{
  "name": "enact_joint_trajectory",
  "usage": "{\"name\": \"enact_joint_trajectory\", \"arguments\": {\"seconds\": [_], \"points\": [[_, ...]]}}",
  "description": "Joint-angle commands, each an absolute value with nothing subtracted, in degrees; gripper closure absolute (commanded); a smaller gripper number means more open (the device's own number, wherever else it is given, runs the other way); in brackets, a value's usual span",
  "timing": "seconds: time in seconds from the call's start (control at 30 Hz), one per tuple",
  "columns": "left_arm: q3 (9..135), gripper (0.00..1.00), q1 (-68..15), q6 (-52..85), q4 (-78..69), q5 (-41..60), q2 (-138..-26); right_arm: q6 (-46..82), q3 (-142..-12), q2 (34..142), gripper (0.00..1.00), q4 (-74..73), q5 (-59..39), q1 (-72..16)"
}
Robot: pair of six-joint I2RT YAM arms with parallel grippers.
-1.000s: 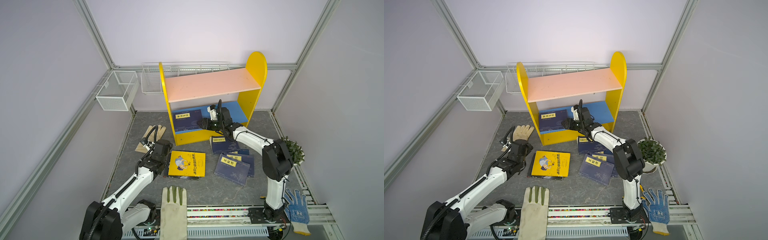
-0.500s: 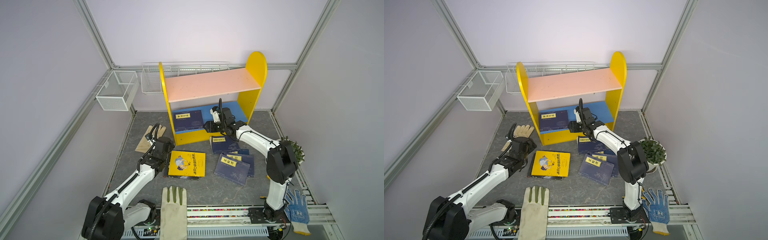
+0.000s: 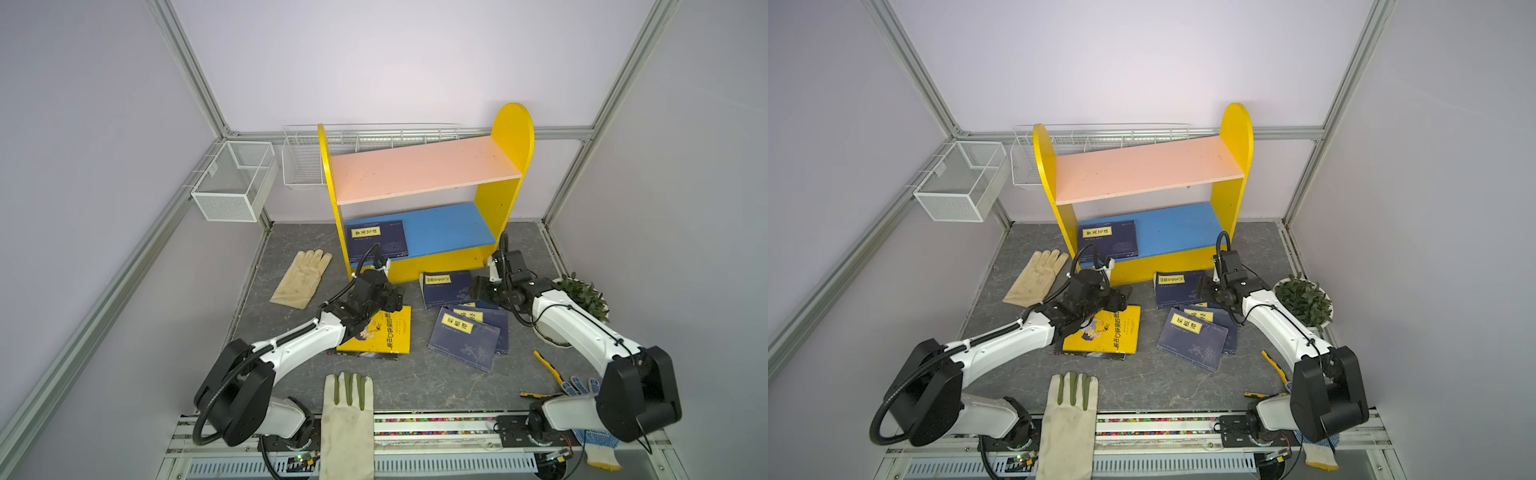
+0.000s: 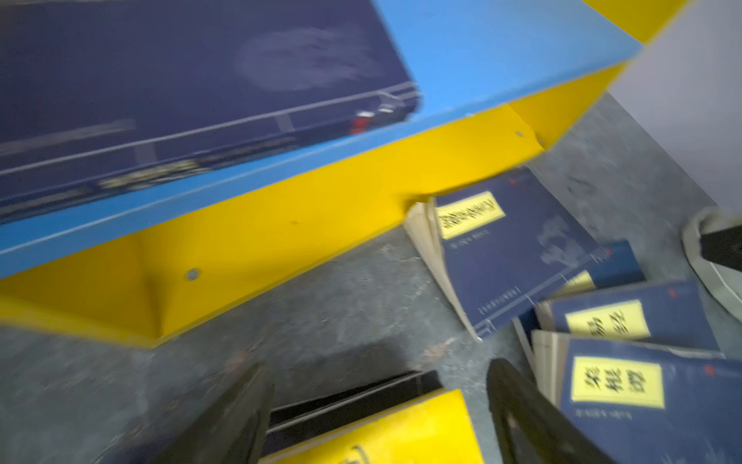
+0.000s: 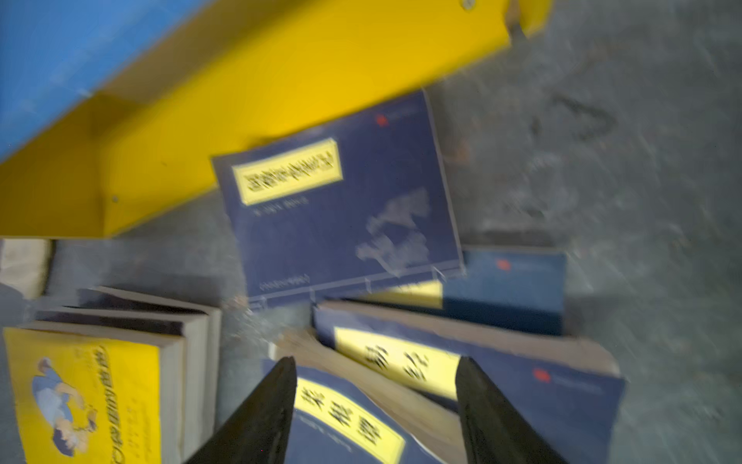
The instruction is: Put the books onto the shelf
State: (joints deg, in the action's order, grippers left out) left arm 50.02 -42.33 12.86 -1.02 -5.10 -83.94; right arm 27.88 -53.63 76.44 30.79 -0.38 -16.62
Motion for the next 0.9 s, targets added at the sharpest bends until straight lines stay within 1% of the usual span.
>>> {"name": "enact_joint_trajectory", "arguments": {"seconds": [0.0, 0.1, 0.2, 0.37, 0.57, 0.77, 0.87], "points": [[55.7, 0.15, -43.5, 4.5, -0.5, 5.0, -89.5, 28.5, -49.5, 69.9, 0.32, 42.8, -1.1, -14.5], [61.3, 0.15, -43.6, 2.6, 2.8, 10.4, -95.2, 27.9, -46.3, 67.4, 0.31, 46.7, -5.0, -13.0], [66.9, 0.14, -43.9, 0.5, 7.3, 16.3, -100.5, 27.1, -43.2, 67.9, 0.31, 47.9, -9.2, -12.9], [73.1, 0.15, -45.6, -2.0, 13.3, 18.8, -107.2, 24.3, -41.0, 72.9, 0.31, 45.8, -13.0, -12.4], [75.7, 0.30, -45.6, -2.0, 15.0, 19.4, -110.7, 23.0, -40.4, 78.2, 0.32, 42.4, -16.4, -12.2], [78.4, 0.39, -45.6, -2.9, 17.5, 20.8, -113.8, 21.2, -40.6, 81.7, 0.32, 38.6, -19.9, -12.1], [79.0, 0.42, -45.6, -2.9, 17.4, 21.0, -115.3, 19.9, -42.7, 82.4, 0.34, 37.2, -20.3, -12.1]]}}
